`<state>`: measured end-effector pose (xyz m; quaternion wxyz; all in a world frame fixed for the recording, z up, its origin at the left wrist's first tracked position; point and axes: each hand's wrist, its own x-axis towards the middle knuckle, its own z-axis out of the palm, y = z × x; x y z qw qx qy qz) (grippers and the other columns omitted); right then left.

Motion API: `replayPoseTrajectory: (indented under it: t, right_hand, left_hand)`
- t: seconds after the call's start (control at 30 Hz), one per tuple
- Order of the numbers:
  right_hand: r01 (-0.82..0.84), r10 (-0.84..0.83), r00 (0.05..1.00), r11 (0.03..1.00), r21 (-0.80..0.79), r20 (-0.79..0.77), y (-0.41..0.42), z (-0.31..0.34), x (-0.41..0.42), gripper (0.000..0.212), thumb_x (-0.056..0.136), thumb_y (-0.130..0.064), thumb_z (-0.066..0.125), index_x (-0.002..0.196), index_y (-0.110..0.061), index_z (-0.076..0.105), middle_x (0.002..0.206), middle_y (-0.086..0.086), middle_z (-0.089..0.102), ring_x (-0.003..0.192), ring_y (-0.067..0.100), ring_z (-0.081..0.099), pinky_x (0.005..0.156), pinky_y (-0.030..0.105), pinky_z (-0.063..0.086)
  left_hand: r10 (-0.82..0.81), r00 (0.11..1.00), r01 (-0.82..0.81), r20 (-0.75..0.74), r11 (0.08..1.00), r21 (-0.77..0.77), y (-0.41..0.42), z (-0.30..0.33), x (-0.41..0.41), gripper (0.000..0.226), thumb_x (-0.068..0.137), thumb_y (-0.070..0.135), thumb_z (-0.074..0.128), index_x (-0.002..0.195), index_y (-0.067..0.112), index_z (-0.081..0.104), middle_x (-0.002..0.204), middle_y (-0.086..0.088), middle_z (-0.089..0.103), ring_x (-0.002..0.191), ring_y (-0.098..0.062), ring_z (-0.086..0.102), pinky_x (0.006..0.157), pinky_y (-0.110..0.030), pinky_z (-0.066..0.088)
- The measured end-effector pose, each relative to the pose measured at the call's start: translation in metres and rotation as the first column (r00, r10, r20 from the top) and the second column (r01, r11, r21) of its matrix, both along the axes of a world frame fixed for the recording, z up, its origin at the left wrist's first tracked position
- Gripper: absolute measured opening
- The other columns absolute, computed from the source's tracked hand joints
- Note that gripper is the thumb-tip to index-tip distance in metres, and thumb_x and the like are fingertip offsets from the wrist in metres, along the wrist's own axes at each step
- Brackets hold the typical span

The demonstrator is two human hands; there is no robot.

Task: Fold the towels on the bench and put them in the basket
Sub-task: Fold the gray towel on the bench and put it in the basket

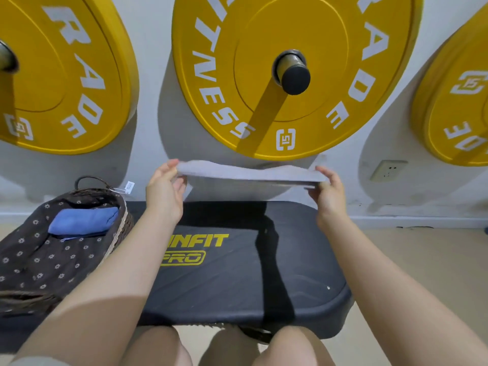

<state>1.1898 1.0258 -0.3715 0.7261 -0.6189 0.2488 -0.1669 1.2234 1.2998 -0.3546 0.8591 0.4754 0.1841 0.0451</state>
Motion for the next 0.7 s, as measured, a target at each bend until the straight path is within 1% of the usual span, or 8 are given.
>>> replayPoseTrajectory:
  t: [0.1,0.17,0.27,0.37,0.43,0.53,0.63,0.7]
  right_hand:
    - [-0.055,0.032,0.983,0.991,-0.120,-0.181,-0.002,-0.045,-0.023,0.024,0.092,-0.001,0.040,0.106,-0.020,0.045,0.104,0.013,0.054,0.071,0.015,0.054,0.069,0.026,0.049]
    - [-0.099,0.063,0.968,0.985,-0.142,-0.245,0.000,-0.070,-0.037,0.022,0.091,0.001,0.040,0.095,-0.019,0.045,0.097,0.010,0.054,0.070,0.017,0.054,0.062,0.024,0.048]
    - [-0.282,0.186,0.899,0.939,-0.198,-0.398,0.004,-0.096,-0.053,0.025,0.088,0.003,0.038,0.075,-0.015,0.047,0.083,0.009,0.058,0.068,0.020,0.057,0.056,0.024,0.047]
    - [-0.395,0.228,0.801,0.896,-0.203,-0.553,0.001,-0.112,-0.064,0.026,0.087,0.002,0.039,0.071,-0.012,0.053,0.074,0.012,0.063,0.061,0.019,0.059,0.048,0.020,0.043]
    - [-0.475,0.252,0.720,0.859,-0.194,-0.647,0.000,-0.117,-0.069,0.021,0.087,-0.001,0.042,0.074,-0.008,0.057,0.070,0.011,0.064,0.059,0.018,0.057,0.052,0.021,0.043]
    - [-0.589,0.278,0.628,0.780,-0.210,-0.727,-0.002,-0.122,-0.075,0.017,0.085,-0.011,0.049,0.080,-0.004,0.064,0.071,0.008,0.069,0.070,0.023,0.062,0.061,0.024,0.047]
    - [-0.758,0.345,0.530,0.602,-0.251,-0.774,-0.007,-0.121,-0.081,0.013,0.083,-0.026,0.062,0.082,-0.013,0.064,0.079,-0.001,0.067,0.079,0.019,0.063,0.066,0.025,0.047]
    - [-0.880,0.318,0.434,0.351,-0.321,-0.843,-0.012,-0.123,-0.088,0.017,0.079,-0.029,0.068,0.089,-0.016,0.061,0.086,-0.002,0.063,0.082,0.019,0.058,0.073,0.029,0.046]
  left_hand:
    - [-0.034,0.976,0.091,-0.216,0.960,0.263,0.009,-0.052,-0.020,0.035,0.087,-0.002,0.035,0.075,0.020,0.060,0.071,0.002,0.065,0.073,-0.010,0.060,0.087,-0.024,0.044]
    - [-0.043,0.926,0.180,-0.376,0.924,0.337,0.015,-0.083,-0.032,0.027,0.084,0.002,0.045,0.070,0.018,0.062,0.063,0.002,0.063,0.057,-0.008,0.057,0.066,-0.018,0.044]
    - [-0.059,0.831,0.309,-0.553,0.876,0.370,0.024,-0.120,-0.042,0.016,0.083,0.004,0.053,0.073,0.010,0.064,0.077,-0.009,0.060,0.048,-0.010,0.055,0.037,-0.013,0.034]
    - [-0.086,0.759,0.472,-0.645,0.754,0.456,0.029,-0.140,-0.052,0.023,0.089,0.004,0.049,0.105,0.002,0.066,0.089,-0.012,0.063,0.067,-0.017,0.064,0.044,-0.017,0.034]
    - [-0.126,0.764,0.580,-0.633,0.563,0.588,0.035,-0.151,-0.059,0.027,0.087,0.004,0.051,0.110,-0.001,0.064,0.100,-0.018,0.067,0.095,-0.030,0.065,0.061,-0.024,0.044]
    - [-0.213,0.767,0.637,-0.605,0.132,0.760,0.043,-0.160,-0.069,0.029,0.080,-0.001,0.056,0.106,0.002,0.067,0.118,-0.016,0.063,0.112,-0.031,0.057,0.086,-0.027,0.044]
    - [-0.313,0.756,0.575,-0.575,-0.104,0.812,0.046,-0.162,-0.070,0.020,0.081,0.002,0.057,0.092,0.012,0.071,0.098,-0.015,0.066,0.096,-0.033,0.058,0.078,-0.031,0.044]
    - [-0.354,0.755,0.526,-0.552,-0.176,0.832,0.048,-0.161,-0.068,0.012,0.082,0.008,0.059,0.074,0.012,0.067,0.081,-0.011,0.064,0.084,-0.032,0.057,0.070,-0.033,0.043]
